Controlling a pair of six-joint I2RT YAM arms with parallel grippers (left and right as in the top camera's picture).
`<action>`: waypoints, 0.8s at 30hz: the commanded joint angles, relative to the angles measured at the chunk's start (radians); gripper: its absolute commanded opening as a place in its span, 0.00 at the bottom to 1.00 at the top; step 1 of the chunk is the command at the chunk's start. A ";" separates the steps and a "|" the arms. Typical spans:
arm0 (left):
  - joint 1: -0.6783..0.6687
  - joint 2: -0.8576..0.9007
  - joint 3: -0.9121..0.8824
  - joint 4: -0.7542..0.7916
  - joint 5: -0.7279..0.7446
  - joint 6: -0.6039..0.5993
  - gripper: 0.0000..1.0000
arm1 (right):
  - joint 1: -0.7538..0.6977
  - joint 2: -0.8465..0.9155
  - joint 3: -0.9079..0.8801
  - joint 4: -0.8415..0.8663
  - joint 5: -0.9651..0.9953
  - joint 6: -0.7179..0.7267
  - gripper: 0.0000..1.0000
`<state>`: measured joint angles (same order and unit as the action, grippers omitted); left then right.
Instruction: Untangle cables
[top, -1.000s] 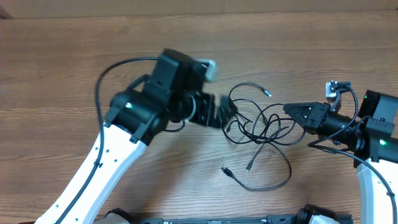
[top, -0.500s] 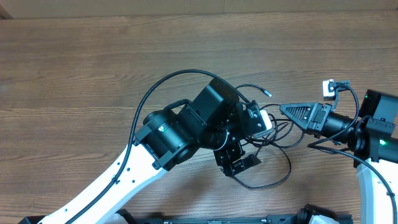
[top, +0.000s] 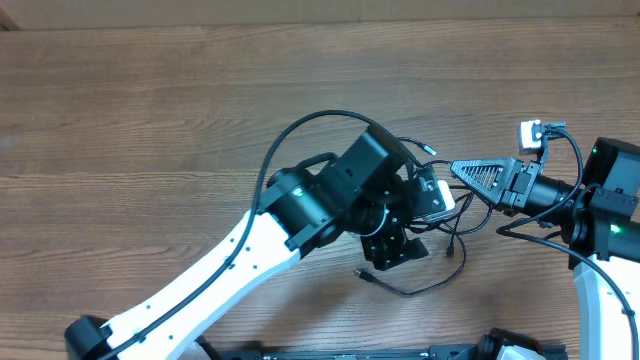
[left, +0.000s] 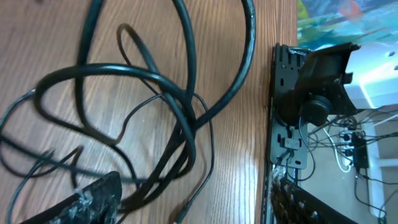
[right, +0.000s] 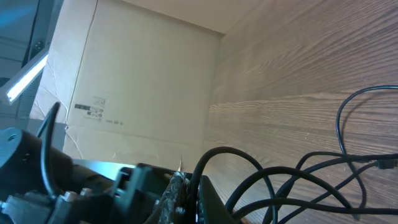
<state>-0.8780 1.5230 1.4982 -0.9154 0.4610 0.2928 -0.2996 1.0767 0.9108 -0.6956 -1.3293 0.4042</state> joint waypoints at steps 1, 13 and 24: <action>-0.016 0.023 0.008 0.024 0.036 0.022 0.77 | -0.003 -0.003 0.020 0.008 -0.034 0.018 0.04; -0.022 0.072 0.008 0.073 0.092 0.022 0.33 | -0.003 -0.003 0.020 0.008 -0.035 0.038 0.04; -0.022 0.076 0.008 0.086 0.090 0.022 0.30 | -0.003 -0.003 0.020 0.007 -0.035 0.038 0.04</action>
<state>-0.8906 1.5970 1.4982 -0.8322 0.5316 0.3084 -0.2996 1.0767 0.9108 -0.6933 -1.3315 0.4339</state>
